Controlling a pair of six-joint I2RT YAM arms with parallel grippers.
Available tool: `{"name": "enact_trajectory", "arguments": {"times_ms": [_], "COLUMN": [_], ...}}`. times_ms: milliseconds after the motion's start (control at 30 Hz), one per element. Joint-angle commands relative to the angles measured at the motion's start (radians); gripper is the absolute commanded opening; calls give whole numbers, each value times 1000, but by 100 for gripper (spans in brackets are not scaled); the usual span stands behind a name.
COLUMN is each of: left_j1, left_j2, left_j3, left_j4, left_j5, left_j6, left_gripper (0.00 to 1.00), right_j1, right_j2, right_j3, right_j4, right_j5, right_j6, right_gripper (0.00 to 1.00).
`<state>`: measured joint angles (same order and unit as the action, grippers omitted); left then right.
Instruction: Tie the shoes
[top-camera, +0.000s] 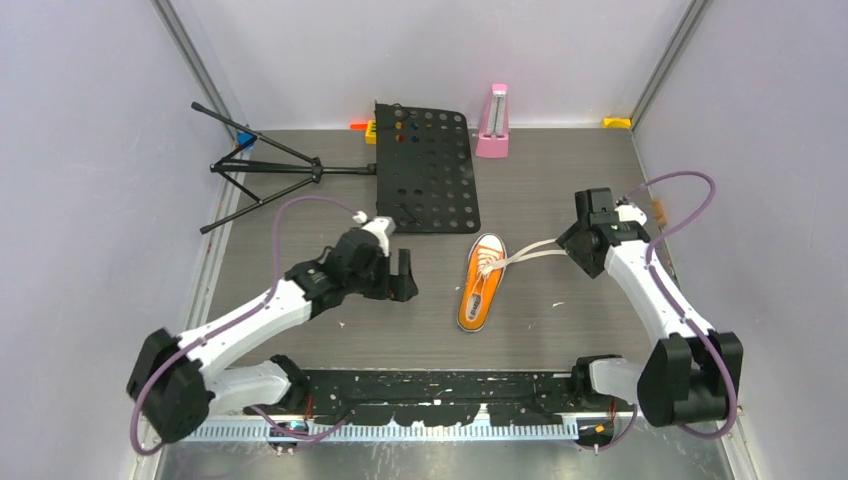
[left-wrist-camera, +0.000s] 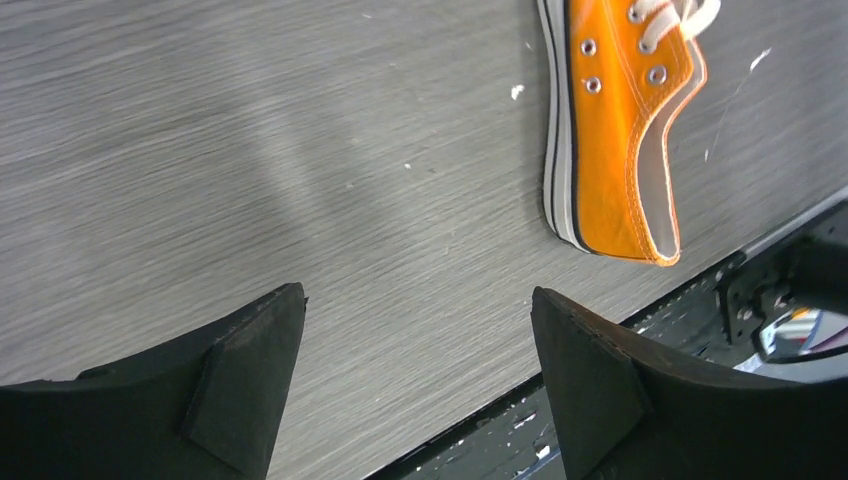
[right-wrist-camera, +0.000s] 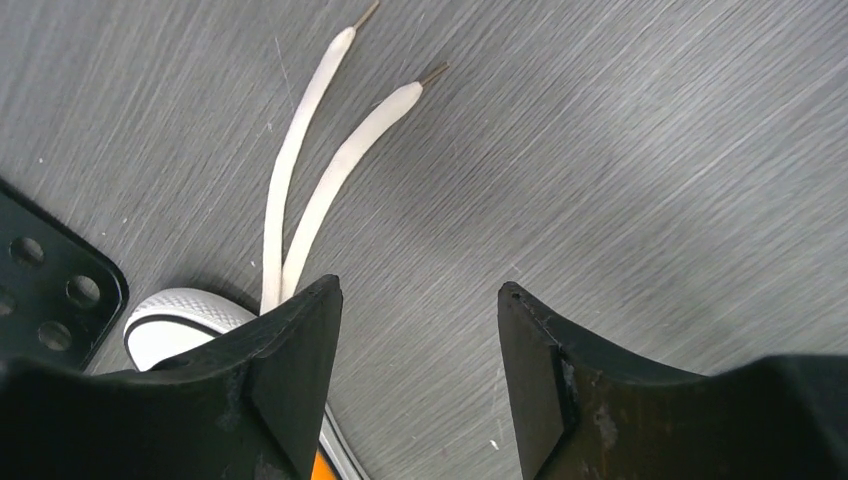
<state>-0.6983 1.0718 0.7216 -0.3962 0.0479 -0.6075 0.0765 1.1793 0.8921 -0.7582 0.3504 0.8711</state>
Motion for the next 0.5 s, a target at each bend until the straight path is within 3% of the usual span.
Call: {"name": "enact_trajectory", "arguments": {"times_ms": [0, 300, 467], "left_j1": [-104, -186, -200], "left_j2": [130, 348, 427], "left_j3": [102, 162, 192], "left_j4": [116, 261, 279], "left_j5": [-3, 100, 124], "left_j6": [70, 61, 58], "left_gripper": [85, 84, 82], "right_j1": [-4, -3, -3], "right_j2": [70, 300, 398], "right_j3": [4, 96, 134], "right_j4": [69, 97, 129], "right_j5": [-42, -31, -38], "right_j6": [85, 121, 128], "right_gripper": [63, 54, 56]}}
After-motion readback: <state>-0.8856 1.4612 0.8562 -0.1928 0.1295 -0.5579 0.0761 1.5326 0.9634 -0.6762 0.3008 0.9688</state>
